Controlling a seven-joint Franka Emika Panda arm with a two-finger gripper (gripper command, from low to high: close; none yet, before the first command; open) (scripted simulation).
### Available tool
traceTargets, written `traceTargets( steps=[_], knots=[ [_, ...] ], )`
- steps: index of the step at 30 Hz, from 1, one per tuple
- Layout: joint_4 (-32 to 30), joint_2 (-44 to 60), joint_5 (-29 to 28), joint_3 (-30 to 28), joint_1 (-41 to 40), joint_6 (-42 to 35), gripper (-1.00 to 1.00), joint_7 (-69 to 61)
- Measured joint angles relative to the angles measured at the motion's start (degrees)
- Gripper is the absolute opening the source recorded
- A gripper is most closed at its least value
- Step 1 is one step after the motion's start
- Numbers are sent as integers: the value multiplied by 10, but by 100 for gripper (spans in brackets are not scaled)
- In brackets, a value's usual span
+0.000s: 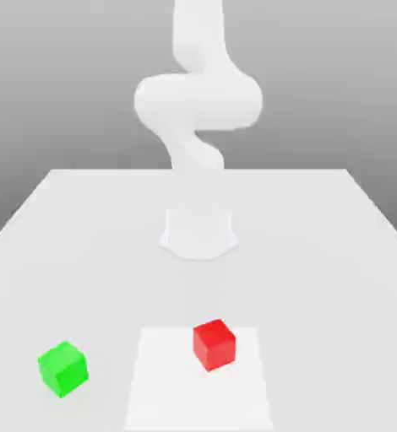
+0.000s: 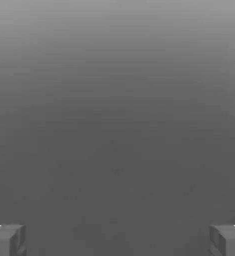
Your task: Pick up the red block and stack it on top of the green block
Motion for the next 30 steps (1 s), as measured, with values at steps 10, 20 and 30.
traceTargets(
  steps=[10, 20, 30],
  knots=[
    [-139, 208, 47, -61, 82, 128, 0, -149],
    [-263, 416, -11, -57, 98, 273, 0, -217],
    [-248, 546, 45, -14, 68, 382, -100, -260]
  ],
)
